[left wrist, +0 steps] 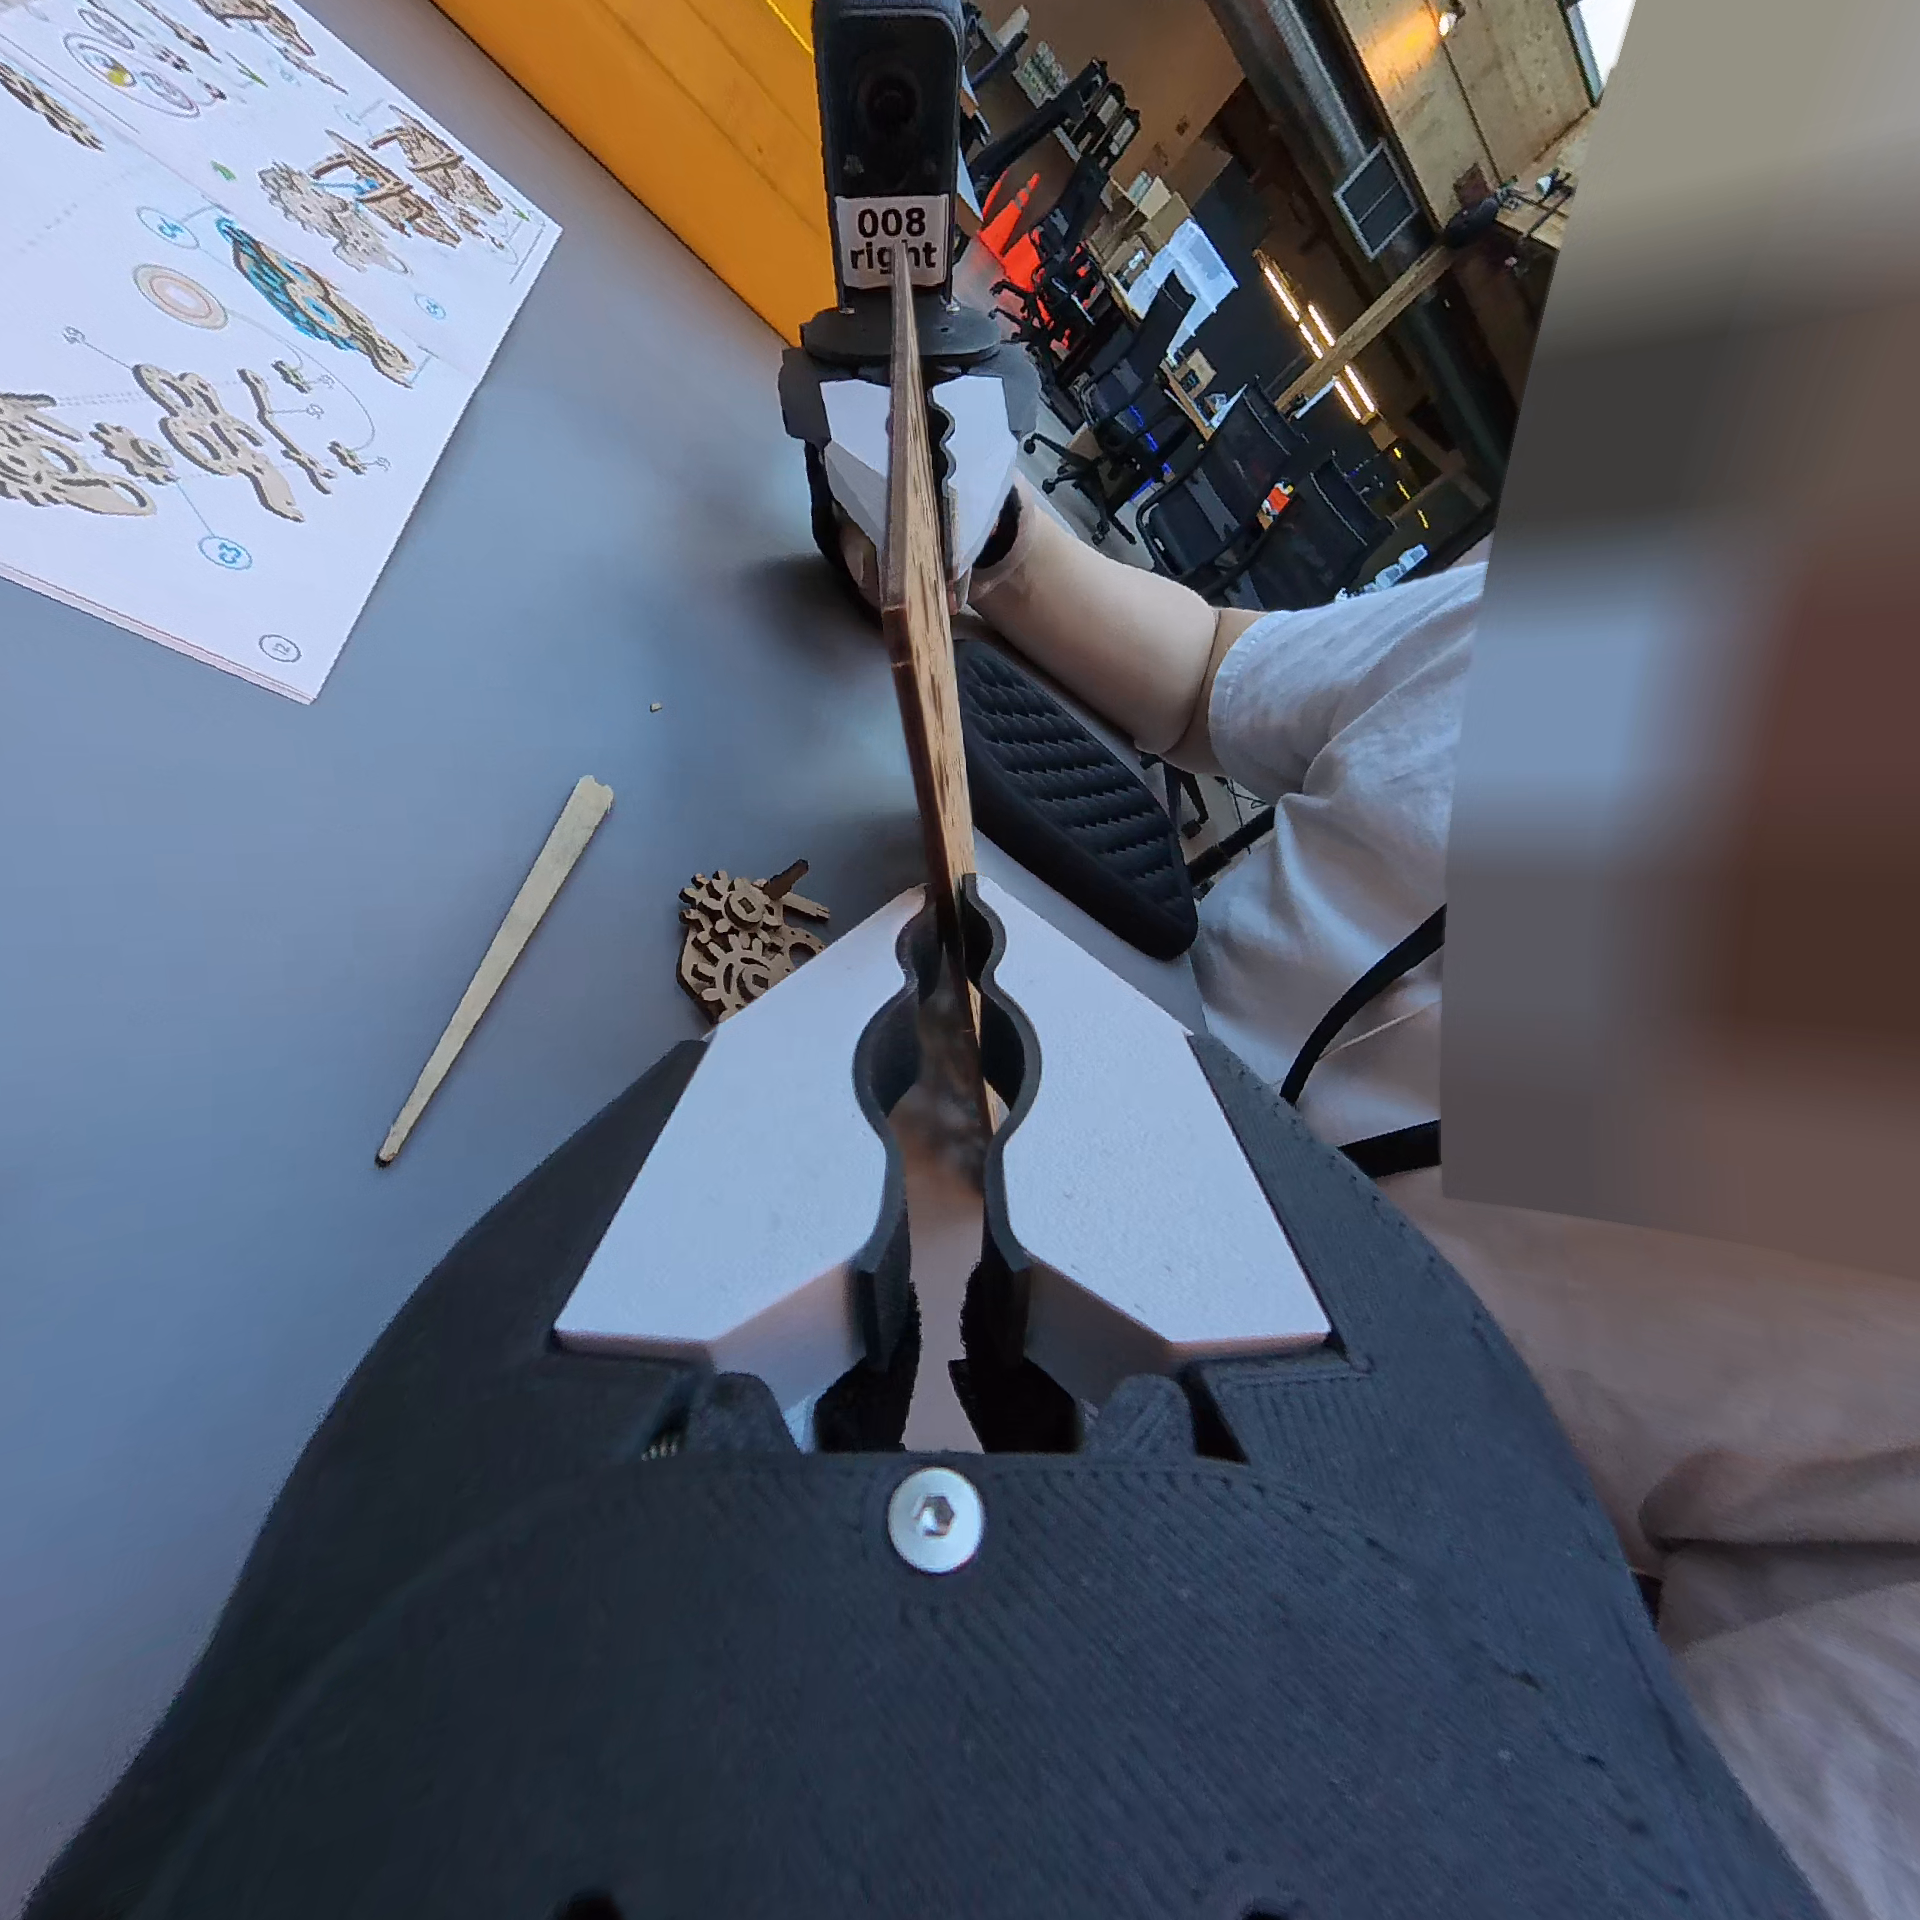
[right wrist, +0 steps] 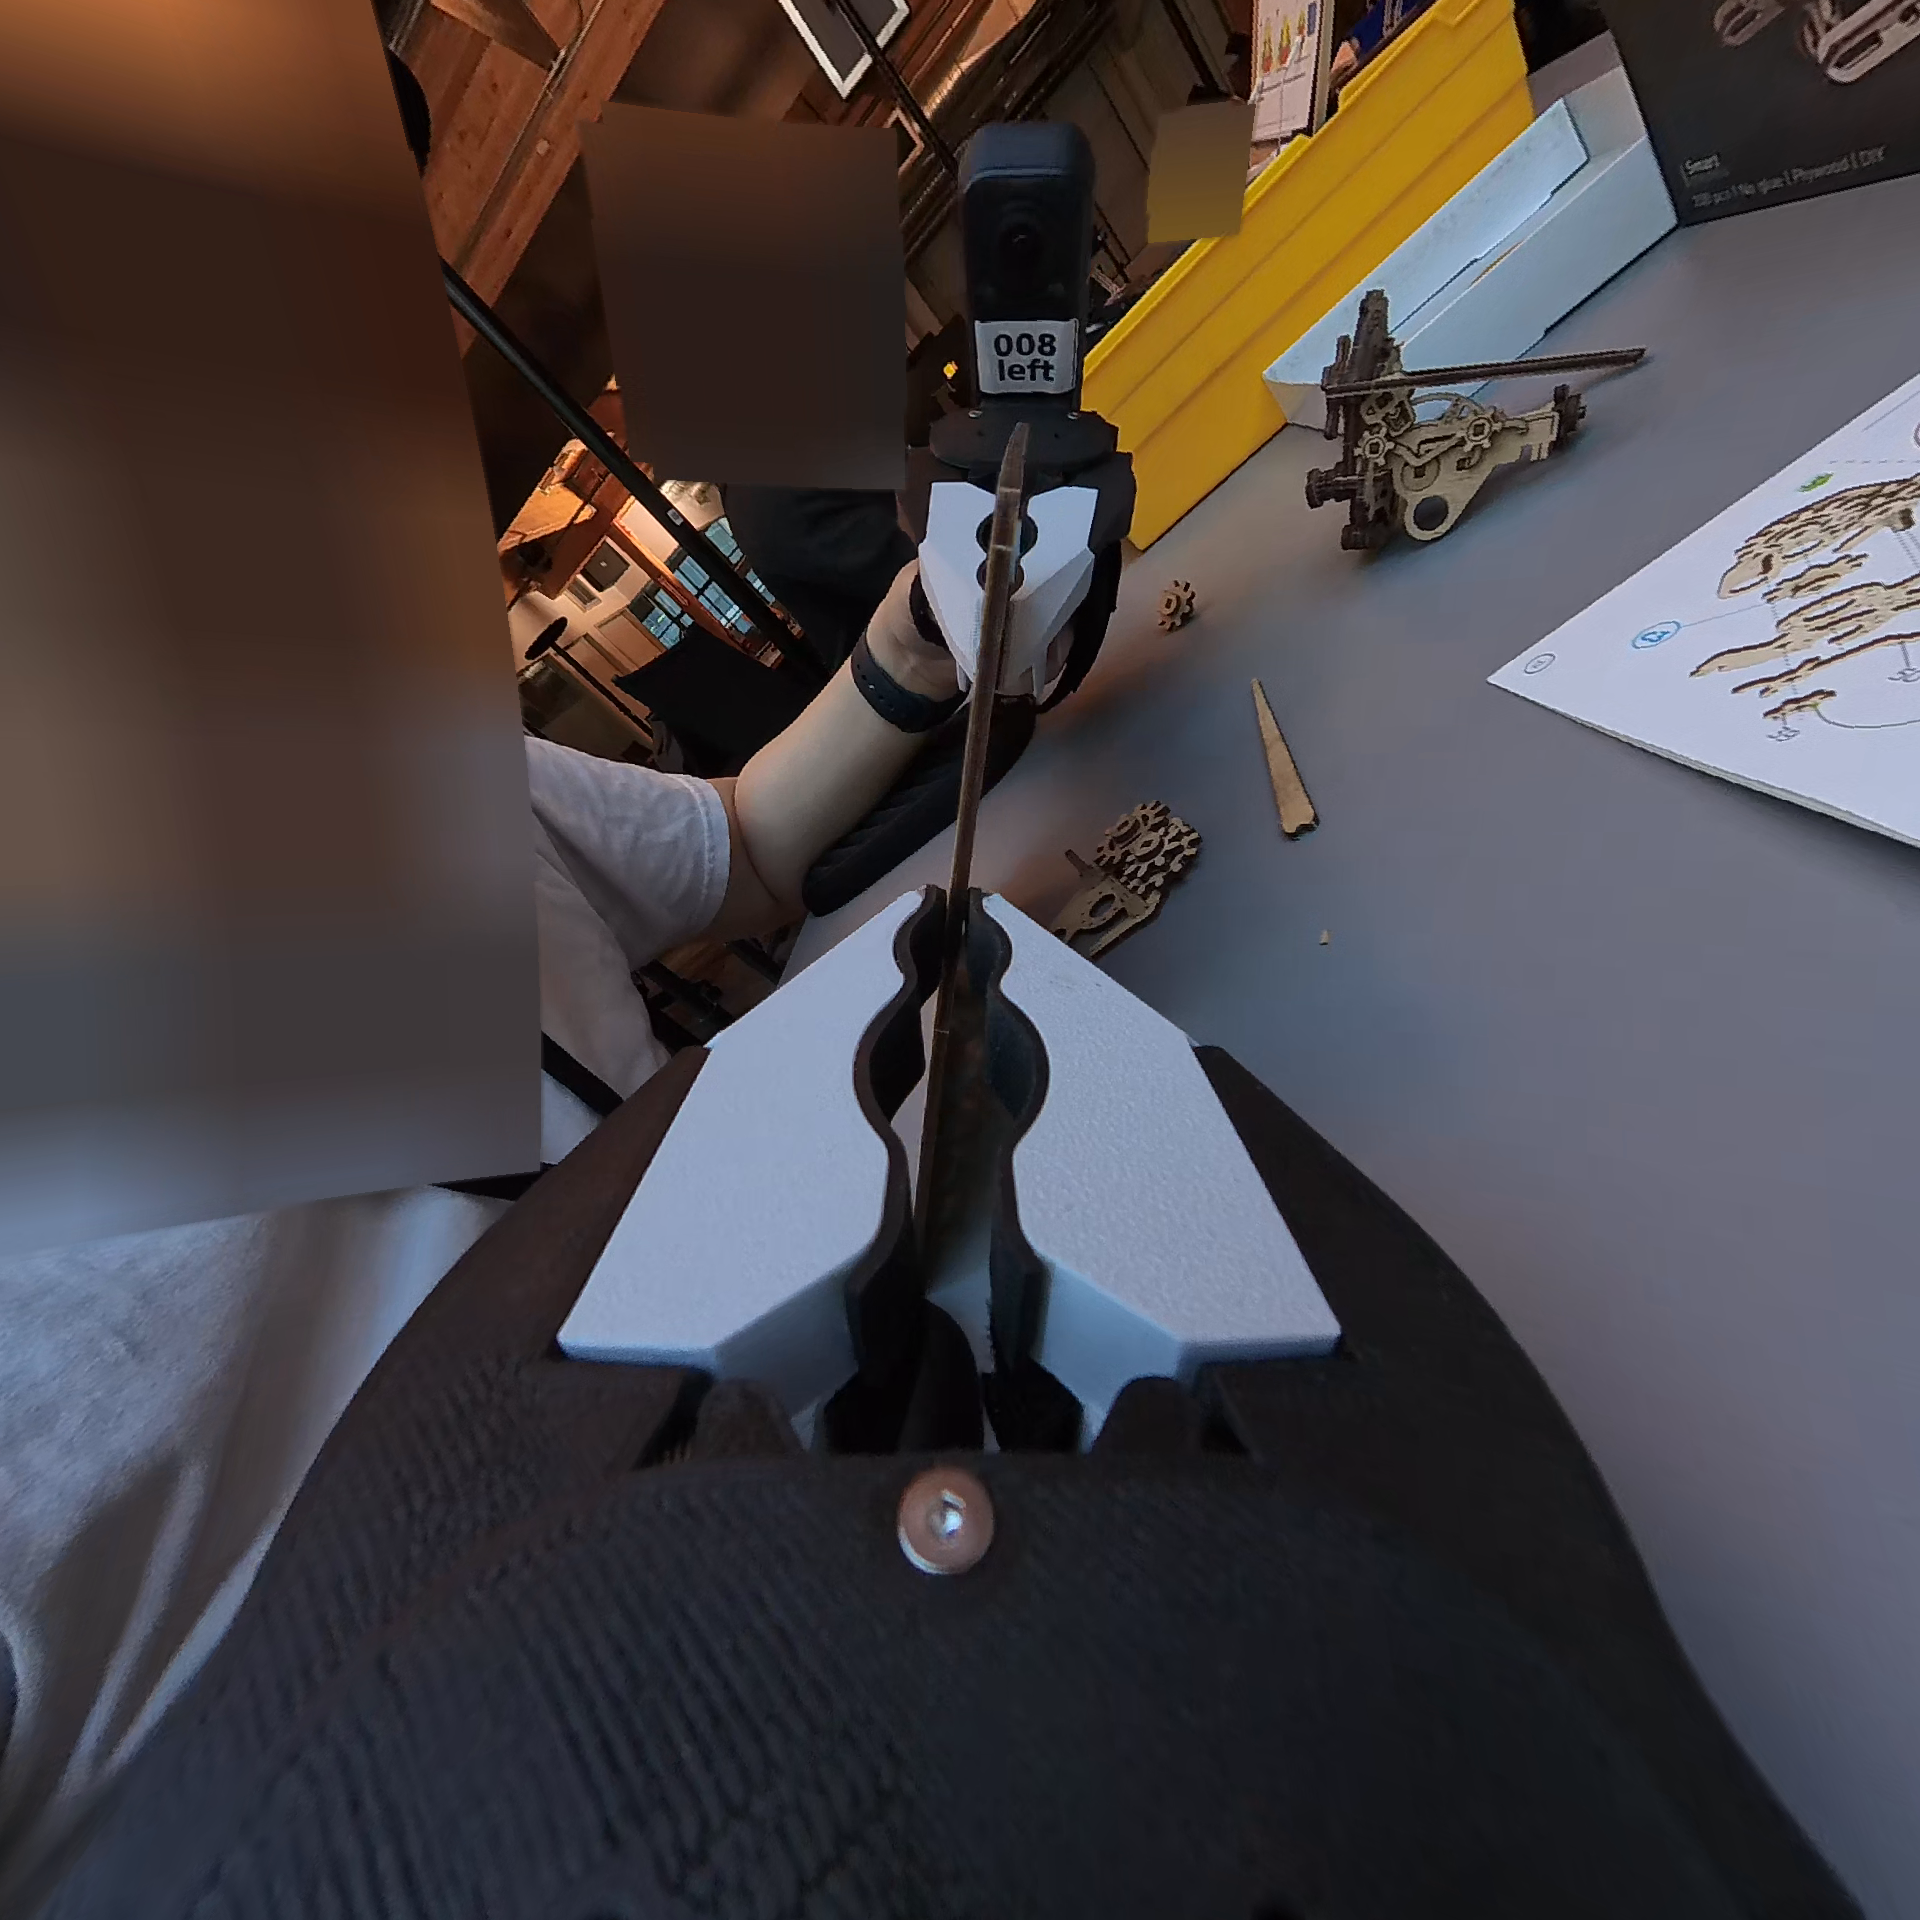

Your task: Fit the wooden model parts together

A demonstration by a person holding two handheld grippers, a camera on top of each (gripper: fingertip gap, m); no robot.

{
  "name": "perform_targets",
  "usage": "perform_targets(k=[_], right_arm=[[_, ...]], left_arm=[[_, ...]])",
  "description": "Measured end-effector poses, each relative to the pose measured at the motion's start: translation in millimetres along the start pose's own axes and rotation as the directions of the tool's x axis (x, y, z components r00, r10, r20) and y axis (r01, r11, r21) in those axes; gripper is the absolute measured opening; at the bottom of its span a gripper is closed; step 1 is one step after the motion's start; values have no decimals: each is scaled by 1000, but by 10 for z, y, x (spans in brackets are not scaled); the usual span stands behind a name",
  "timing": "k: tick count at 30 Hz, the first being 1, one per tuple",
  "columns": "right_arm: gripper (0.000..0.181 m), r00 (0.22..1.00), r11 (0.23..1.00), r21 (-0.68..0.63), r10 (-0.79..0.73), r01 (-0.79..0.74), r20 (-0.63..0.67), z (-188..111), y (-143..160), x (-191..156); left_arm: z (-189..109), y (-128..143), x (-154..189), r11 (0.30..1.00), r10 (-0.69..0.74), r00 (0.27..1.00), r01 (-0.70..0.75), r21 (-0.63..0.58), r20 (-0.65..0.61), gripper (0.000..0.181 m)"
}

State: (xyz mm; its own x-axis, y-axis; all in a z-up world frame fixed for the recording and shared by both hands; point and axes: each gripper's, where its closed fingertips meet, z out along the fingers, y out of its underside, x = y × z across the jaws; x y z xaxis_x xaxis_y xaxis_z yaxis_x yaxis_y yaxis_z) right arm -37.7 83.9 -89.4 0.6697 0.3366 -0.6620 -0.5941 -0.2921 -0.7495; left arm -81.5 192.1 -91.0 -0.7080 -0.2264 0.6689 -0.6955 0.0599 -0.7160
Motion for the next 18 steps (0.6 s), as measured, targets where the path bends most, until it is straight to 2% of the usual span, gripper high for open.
perform_targets(k=[2,4,7,9,11,13,15,18], right_arm=[[3,1000,1000,2,-17,17,5,-3,-1,-24],[15,997,997,8,-76,76,-14,-36,-18,-64],[42,961,973,61,-210,224,-179,-219,-243,-104],[52,884,927,56,-335,372,-327,-398,-508,-173],[67,770,865,-19,-455,501,-447,-463,-744,-256],[71,684,833,-206,-542,513,-488,-295,-794,-256],[65,616,783,-369,-622,501,-482,12,-828,-239],[56,600,717,-507,-688,478,-407,564,-841,-245]], left_arm=[[3,-4,9,1000,2,1000,-2,0,-1,0],[3,-5,20,1000,17,1000,-17,-2,2,0],[3,-7,20,1000,26,1000,-26,-4,5,1],[3,-9,13,1000,28,1000,-28,-4,8,1],[5,-14,18,1000,31,999,-31,-2,7,0],[5,-16,22,999,38,999,-38,-1,10,0],[8,-20,35,999,51,999,-51,-1,11,0],[12,-30,50,998,65,998,-65,2,12,0]])
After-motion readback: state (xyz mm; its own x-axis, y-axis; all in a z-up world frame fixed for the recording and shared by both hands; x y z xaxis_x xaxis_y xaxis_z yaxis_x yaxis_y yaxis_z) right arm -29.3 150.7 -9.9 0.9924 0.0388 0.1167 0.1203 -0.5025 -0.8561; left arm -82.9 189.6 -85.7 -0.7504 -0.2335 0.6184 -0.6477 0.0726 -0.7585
